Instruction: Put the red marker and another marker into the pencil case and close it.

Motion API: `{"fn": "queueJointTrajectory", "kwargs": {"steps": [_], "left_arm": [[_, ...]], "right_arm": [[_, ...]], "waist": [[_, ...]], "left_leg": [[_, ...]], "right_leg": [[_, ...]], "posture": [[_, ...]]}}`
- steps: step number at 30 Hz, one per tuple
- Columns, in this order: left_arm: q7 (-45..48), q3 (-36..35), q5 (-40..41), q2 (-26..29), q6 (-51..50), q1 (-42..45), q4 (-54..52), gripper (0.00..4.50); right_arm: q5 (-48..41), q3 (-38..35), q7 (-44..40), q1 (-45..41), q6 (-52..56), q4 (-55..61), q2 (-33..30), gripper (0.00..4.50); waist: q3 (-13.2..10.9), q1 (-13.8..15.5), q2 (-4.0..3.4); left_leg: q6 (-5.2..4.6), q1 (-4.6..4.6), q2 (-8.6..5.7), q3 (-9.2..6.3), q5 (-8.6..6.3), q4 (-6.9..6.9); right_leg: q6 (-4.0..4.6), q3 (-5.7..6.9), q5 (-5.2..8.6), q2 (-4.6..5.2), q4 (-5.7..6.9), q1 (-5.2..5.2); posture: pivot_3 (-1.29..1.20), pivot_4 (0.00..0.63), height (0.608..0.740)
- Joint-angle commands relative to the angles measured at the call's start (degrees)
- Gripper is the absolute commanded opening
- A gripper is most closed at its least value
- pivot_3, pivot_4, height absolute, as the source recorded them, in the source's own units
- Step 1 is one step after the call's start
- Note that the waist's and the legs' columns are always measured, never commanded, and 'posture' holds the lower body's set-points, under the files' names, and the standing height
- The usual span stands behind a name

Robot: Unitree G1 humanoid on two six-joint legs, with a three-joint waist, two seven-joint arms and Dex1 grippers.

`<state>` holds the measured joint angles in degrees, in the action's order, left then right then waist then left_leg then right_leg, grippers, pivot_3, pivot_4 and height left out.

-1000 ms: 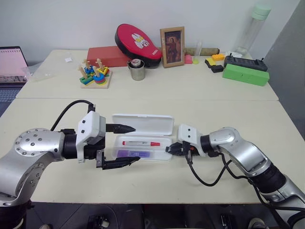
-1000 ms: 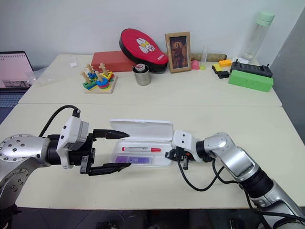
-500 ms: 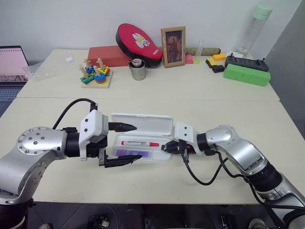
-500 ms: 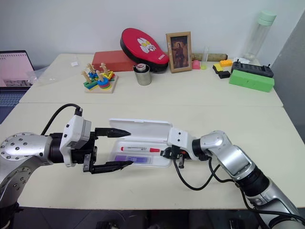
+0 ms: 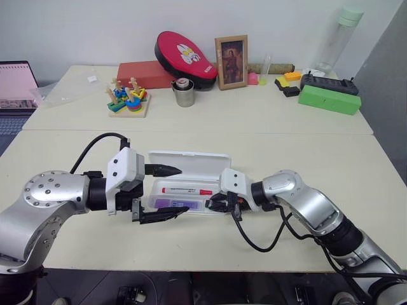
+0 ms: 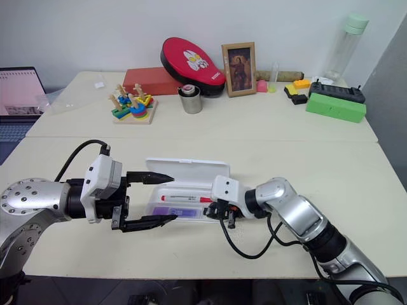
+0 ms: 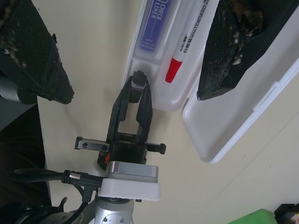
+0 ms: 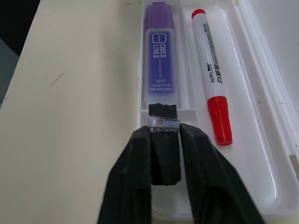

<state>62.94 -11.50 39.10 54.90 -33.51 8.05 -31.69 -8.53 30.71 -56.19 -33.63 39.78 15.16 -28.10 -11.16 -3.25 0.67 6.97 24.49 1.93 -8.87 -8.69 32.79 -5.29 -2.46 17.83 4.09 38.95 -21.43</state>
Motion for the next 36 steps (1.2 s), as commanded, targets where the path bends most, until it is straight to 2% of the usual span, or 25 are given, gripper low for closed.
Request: {"fn": "queueJointTrajectory", "kwargs": {"steps": [1, 10, 11, 21, 26, 30, 36], "left_arm": [[-0.4, -1.4, 0.7, 0.9, 0.0, -0.1, -1.8, 4.5], [-0.8, -1.1, 0.7, 0.7, 0.1, 0.2, -1.7, 4.5], [-0.8, -1.0, 0.7, 0.6, 0.2, 0.2, -1.6, 4.5], [-1.3, -1.4, 0.7, 0.4, 0.5, -0.1, -1.5, 4.5], [-1.1, -3.1, 1.8, 0.6, 0.0, -1.5, -1.8, 4.5], [0.8, -2.9, 1.8, 1.7, 0.3, -2.2, -1.4, 4.5], [3.6, -2.3, 2.6, 3.0, 0.1, -2.8, -1.5, 4.5]], "right_arm": [[-0.2, -0.4, -0.3, -1.2, -0.2, 0.6, 0.5, 2.36], [-0.4, -2.0, -0.4, -1.5, -0.8, 0.1, 0.4, 4.4], [-0.2, -1.9, -0.3, -1.6, -1.0, -0.3, 0.4, 4.46], [-3.1, -5.9, -0.8, -1.6, 0.2, 2.0, -0.2, 4.46], [-8.6, -10.6, -2.6, 2.1, 4.2, 10.5, -5.1, 4.46], [-9.1, -9.3, -2.1, 5.3, 4.9, 14.7, -8.2, 4.46], [-7.3, -5.7, 0.0, 3.9, 4.7, 12.4, -6.1, 4.46]], "waist": [[0.0, 0.0, 0.0], [0.0, 0.0, 0.0], [0.0, 0.0, 0.0], [0.0, 0.0, 0.0], [0.0, 0.1, 0.0], [0.0, 0.2, 0.0], [0.0, 0.0, 0.0]], "left_leg": [[0.0, 0.0, 0.0, 0.0, 0.0, 0.0], [0.0, 0.0, 0.0, 0.0, 0.0, 0.0], [0.0, 0.0, 0.0, 0.0, 0.0, 0.0], [0.0, 0.0, 0.0, 0.0, 0.0, 0.0], [0.0, 0.02, 0.0, 0.0, 0.0, -0.01], [0.0, 0.02, 0.0, 0.0, -0.01, -0.02], [0.0, 0.02, 0.0, 0.01, 0.0, 0.0]], "right_leg": [[0.0, 0.0, 0.0, 0.0, 0.0, 0.0], [0.0, 0.0, 0.0, 0.0, 0.0, 0.0], [0.0, 0.0, 0.0, 0.0, 0.0, 0.0], [0.01, 0.0, -0.01, 0.0, 0.0, 0.0], [0.04, 0.0, -0.02, 0.0, -0.01, 0.0], [0.03, 0.01, -0.01, 0.0, -0.01, -0.01], [-0.03, 0.0, 0.02, 0.0, 0.0, -0.02]], "posture": [[0.0, 0.15, 0.74], [0.0, 0.15, 0.74], [0.0, 0.15, 0.74], [0.0, 0.15, 0.74], [0.0, 0.15, 0.74], [0.0, 0.15, 0.74], [0.0, 0.15, 0.74]]}}
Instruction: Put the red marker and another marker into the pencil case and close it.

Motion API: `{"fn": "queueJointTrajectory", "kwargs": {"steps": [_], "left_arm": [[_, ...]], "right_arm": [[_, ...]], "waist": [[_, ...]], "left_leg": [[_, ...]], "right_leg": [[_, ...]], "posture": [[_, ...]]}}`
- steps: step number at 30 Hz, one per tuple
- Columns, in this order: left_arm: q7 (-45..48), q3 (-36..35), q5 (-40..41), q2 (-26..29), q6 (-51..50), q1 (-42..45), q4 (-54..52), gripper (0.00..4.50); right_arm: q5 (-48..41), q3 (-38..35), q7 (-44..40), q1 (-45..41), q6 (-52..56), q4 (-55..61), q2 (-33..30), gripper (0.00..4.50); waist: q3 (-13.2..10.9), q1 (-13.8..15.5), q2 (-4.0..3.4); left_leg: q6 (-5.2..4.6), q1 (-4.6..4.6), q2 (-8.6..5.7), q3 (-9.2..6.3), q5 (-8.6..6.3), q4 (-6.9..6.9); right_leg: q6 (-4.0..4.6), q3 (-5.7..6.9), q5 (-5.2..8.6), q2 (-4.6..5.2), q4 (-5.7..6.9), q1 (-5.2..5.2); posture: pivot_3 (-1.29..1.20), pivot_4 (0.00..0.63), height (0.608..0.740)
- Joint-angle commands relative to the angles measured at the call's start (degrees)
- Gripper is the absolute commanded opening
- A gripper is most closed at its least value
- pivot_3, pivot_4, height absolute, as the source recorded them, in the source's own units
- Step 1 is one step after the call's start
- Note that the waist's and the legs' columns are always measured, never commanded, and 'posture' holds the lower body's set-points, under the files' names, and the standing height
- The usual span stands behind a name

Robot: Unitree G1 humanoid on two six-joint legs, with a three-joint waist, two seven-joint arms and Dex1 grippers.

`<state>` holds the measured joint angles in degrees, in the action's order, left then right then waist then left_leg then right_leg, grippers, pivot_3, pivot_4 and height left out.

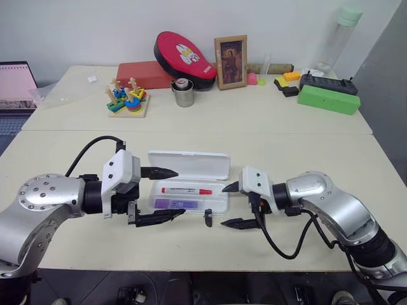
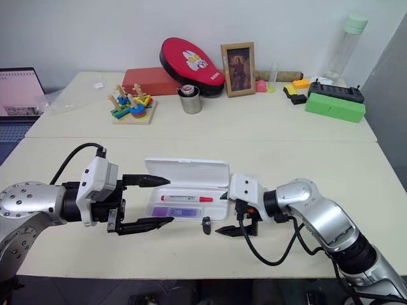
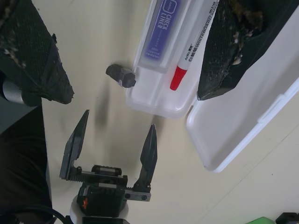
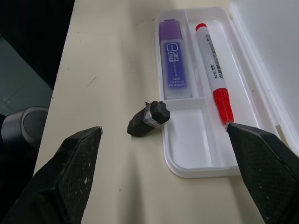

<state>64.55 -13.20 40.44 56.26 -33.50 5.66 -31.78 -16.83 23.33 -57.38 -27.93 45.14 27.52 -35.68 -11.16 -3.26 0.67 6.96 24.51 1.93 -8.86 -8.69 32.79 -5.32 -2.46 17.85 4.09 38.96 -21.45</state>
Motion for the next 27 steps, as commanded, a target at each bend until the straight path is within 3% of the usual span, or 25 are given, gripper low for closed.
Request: {"fn": "queueJointTrajectory", "kwargs": {"steps": [1, 7, 10, 27], "left_arm": [[2.7, -0.8, 1.0, 2.1, 0.1, -1.1, -1.4, 4.5], [4.7, -2.1, 0.0, 4.1, 0.9, -4.0, -1.1, 4.5], [4.2, -2.6, 0.3, 4.0, 0.7, -4.6, -1.8, 4.5], [2.3, -3.1, 0.0, 3.5, 0.8, -4.5, -1.7, 4.5]], "right_arm": [[1.5, 2.4, 1.7, -2.5, -0.8, -0.9, 2.4, 4.46], [3.1, 5.4, 2.6, -5.1, -1.2, -5.5, 5.8, 4.46], [3.1, 7.2, 1.8, -5.5, -0.5, -6.5, 6.2, 4.07], [3.5, 9.8, 2.4, -6.6, 1.2, -11.8, 9.1, 0.44]], "waist": [[0.0, 0.0, 0.0], [0.0, 0.0, 0.0], [0.0, 0.1, 0.0], [0.0, 0.0, 0.0]], "left_leg": [[0.0, 0.0, 0.0, 0.0, 0.0, 0.0], [0.0, 0.01, 0.0, 0.0, 0.0, -0.01], [0.0, 0.01, 0.0, 0.0, 0.0, -0.01], [0.0, 0.01, 0.0, 0.0, 0.0, -0.02]], "right_leg": [[0.02, 0.0, -0.01, 0.0, 0.0, 0.0], [0.07, -0.01, -0.04, 0.0, -0.01, -0.02], [0.07, 0.0, -0.03, 0.0, -0.01, -0.02], [0.07, 0.0, -0.03, 0.0, -0.01, -0.02]], "posture": [[0.0, 0.15, 0.74], [0.0, 0.15, 0.74], [0.0, 0.15, 0.74], [0.0, 0.15, 0.74]]}}
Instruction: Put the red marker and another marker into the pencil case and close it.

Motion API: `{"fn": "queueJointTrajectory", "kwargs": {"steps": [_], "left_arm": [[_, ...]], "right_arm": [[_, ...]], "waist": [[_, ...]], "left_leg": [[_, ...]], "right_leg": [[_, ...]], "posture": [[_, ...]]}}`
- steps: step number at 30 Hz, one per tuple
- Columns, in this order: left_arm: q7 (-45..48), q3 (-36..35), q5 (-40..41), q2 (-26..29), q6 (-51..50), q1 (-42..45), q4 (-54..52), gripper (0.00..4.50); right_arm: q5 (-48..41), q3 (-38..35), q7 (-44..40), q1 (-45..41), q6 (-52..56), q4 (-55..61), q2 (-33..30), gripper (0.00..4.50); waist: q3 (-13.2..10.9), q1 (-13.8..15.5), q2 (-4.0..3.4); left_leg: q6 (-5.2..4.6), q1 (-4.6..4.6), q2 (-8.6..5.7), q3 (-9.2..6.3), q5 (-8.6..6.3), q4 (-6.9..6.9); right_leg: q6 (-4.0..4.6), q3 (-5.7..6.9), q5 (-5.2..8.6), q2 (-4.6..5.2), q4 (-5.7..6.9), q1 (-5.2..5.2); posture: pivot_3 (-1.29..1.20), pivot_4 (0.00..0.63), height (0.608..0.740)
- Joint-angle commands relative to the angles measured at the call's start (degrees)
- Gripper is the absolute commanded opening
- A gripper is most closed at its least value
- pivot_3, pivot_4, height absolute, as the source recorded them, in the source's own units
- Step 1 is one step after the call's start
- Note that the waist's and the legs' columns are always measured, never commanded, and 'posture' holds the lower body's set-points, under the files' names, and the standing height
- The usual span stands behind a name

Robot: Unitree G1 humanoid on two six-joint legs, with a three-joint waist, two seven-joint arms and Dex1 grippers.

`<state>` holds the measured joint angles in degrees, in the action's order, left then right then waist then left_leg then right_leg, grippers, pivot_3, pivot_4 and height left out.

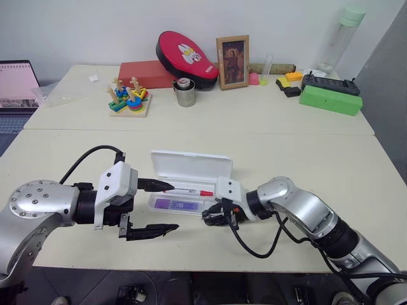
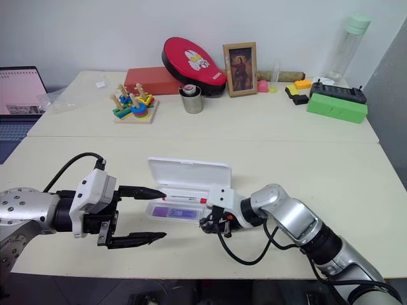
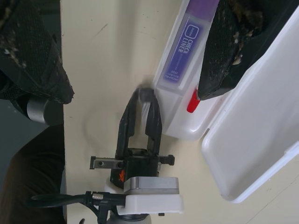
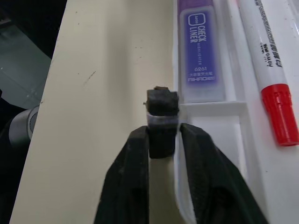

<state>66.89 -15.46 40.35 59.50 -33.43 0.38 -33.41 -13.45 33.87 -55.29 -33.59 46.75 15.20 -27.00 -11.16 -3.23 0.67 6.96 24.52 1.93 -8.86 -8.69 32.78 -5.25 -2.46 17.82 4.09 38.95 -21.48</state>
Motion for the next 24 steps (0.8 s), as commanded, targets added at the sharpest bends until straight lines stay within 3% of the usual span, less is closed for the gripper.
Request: {"fn": "queueJointTrajectory", "kwargs": {"steps": [1, 14, 24], "left_arm": [[0.0, -0.8, 0.0, 0.3, 0.8, 0.9, 0.1, 4.5], [0.1, -1.0, -0.2, 0.4, 1.3, 1.4, 1.0, 4.5], [-0.4, -0.7, -0.6, 0.4, 1.2, 1.2, 0.7, 4.5]], "right_arm": [[0.0, -1.3, 0.3, -1.0, -0.3, 0.7, 0.4, 0.42], [-6.7, -9.3, -1.8, -0.6, 0.1, 2.5, -0.1, 0.32], [-3.8, -5.9, -1.7, 0.9, -4.6, 1.0, -1.1, 0.32]], "waist": [[0.0, 0.0, 0.0], [0.0, 0.0, -0.01], [0.0, 0.0, -0.01]], "left_leg": [[0.0, 0.0, 0.0, 0.0, 0.0, 0.0], [0.0, 0.0, 0.0, 0.0, 0.0, -0.01], [0.0, 0.0, 0.0, 0.0, 0.0, -0.01]], "right_leg": [[0.0, 0.0, 0.0, 0.0, 0.0, 0.0], [0.0, 0.0, 0.0, 0.0, 0.01, -0.01], [0.0, 0.0, 0.0, 0.0, 0.0, -0.02]], "posture": [[0.0, 0.15, 0.74], [0.0, 0.15, 0.74], [0.0, 0.15, 0.74]]}}
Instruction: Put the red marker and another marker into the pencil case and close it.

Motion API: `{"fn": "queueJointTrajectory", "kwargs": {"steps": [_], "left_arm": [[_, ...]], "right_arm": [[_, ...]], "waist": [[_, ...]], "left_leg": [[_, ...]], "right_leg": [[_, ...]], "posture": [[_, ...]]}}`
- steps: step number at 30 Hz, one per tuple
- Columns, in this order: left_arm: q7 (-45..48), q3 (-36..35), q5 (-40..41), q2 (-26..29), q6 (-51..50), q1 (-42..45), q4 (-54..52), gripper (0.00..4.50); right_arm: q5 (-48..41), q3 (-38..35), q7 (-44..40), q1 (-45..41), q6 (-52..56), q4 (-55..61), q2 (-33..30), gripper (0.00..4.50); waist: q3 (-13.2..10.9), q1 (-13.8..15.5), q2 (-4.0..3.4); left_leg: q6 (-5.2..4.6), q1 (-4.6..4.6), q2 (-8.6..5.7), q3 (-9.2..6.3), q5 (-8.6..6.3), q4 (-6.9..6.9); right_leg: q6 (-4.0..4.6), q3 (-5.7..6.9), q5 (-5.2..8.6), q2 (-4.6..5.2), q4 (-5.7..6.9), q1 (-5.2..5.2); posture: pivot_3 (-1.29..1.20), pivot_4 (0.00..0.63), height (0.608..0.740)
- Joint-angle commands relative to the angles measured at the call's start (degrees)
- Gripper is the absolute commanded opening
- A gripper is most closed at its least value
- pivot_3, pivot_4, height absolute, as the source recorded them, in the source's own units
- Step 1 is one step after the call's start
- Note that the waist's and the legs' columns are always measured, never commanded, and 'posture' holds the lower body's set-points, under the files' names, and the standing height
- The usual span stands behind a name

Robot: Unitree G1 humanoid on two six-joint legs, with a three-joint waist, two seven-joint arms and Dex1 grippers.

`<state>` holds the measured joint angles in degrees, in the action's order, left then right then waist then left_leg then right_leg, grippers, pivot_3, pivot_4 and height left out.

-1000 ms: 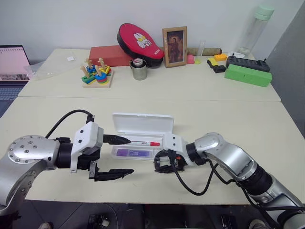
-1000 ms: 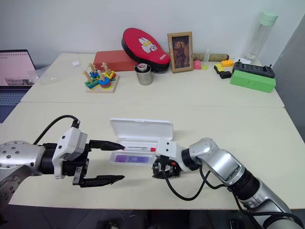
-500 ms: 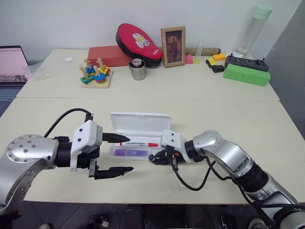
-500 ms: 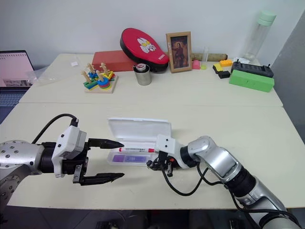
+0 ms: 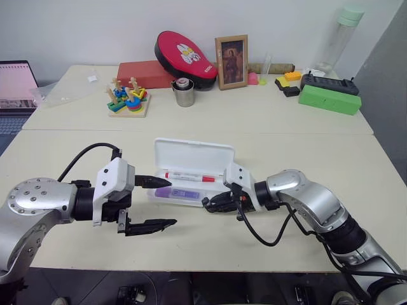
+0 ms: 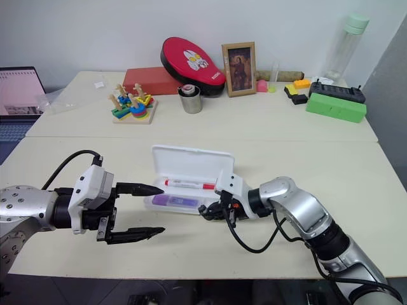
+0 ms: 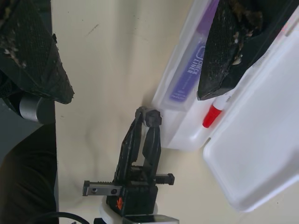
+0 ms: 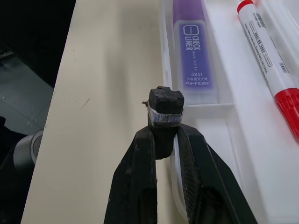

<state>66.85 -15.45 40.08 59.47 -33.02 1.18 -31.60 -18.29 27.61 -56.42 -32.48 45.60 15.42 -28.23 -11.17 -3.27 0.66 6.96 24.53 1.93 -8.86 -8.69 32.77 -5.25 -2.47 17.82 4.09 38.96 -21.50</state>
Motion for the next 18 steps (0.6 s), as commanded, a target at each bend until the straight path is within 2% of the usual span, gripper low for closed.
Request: {"fn": "queueJointTrajectory", "kwargs": {"steps": [1, 3, 4, 5, 9, 14, 15, 18], "left_arm": [[-0.4, -0.6, -0.5, 0.5, 0.8, 0.4, -1.2, 4.5], [-0.6, -0.5, -0.5, 0.3, 0.7, 0.6, -1.3, 4.5], [-0.6, -0.4, -0.6, 0.3, 0.7, 0.6, -1.4, 4.5], [-0.7, -0.3, -0.6, 0.2, 0.6, 0.6, -1.5, 4.5], [-0.7, -0.3, -0.7, 0.2, 0.6, 0.7, -1.5, 4.5], [-0.7, 0.0, -0.9, 0.2, 0.6, 0.9, -1.4, 4.5], [-0.7, 0.0, -1.0, 0.3, 0.7, 0.9, -1.3, 4.5], [-0.8, 0.1, -1.3, 0.3, 0.7, 0.9, -1.3, 4.5]], "right_arm": [[1.5, 0.8, -0.6, -0.1, -3.9, 0.4, 0.1, 0.32], [2.5, 1.3, -0.4, -0.1, -4.7, -0.4, 0.1, 0.32], [2.8, 1.4, -0.3, -0.2, -4.9, -0.8, 0.2, 1.03], [3.0, 1.4, -0.2, -0.3, -5.1, -1.0, 0.3, 1.11], [3.3, 1.3, -0.4, -0.4, -5.8, -1.6, 0.6, 2.16], [3.7, 1.2, -0.2, -0.3, -6.0, -1.7, 1.2, 3.23], [3.5, 1.1, -0.2, -0.3, -5.8, -1.6, 1.3, 3.41], [2.5, 1.0, -0.6, -0.3, -4.8, -0.7, 1.7, 3.41]], "waist": [[0.0, 0.0, 0.0], [0.0, 0.0, 0.0], [0.0, 0.0, 0.0], [0.0, 0.0, 0.0], [0.0, 0.0, 0.0], [0.0, 0.0, 0.0], [0.0, 0.0, 0.0], [0.0, 0.0, 0.0]], "left_leg": [[0.0, 0.0, 0.0, 0.0, 0.0, 0.0], [0.0, 0.0, 0.0, 0.0, 0.0, 0.0], [0.0, 0.0, 0.0, 0.0, 0.0, 0.0], [0.0, 0.0, 0.0, 0.0, 0.0, 0.0], [0.0, 0.0, 0.0, 0.0, 0.0, 0.0], [0.0, 0.0, 0.0, 0.0, 0.0, 0.0], [0.0, 0.0, 0.0, 0.0, 0.0, 0.0], [0.0, 0.0, 0.0, 0.0, 0.0, 0.0]], "right_leg": [[0.0, 0.0, 0.0, 0.0, 0.0, 0.0], [0.0, 0.0, 0.0, 0.0, 0.0, 0.0], [0.0, 0.0, 0.0, 0.0, 0.0, 0.0], [0.0, 0.0, 0.0, 0.0, 0.0, 0.01], [0.0, 0.0, 0.0, 0.0, 0.0, 0.0], [0.0, 0.0, 0.0, 0.0, 0.0, 0.0], [0.0, 0.0, 0.0, 0.0, 0.0, 0.0], [0.0, 0.0, 0.0, 0.0, 0.0, 0.01]], "posture": [[0.0, 0.15, 0.74], [0.0, 0.15, 0.74], [0.0, 0.15, 0.74], [0.0, 0.15, 0.74], [0.0, 0.15, 0.74], [0.0, 0.15, 0.74], [0.0, 0.15, 0.74], [0.0, 0.15, 0.74]]}}
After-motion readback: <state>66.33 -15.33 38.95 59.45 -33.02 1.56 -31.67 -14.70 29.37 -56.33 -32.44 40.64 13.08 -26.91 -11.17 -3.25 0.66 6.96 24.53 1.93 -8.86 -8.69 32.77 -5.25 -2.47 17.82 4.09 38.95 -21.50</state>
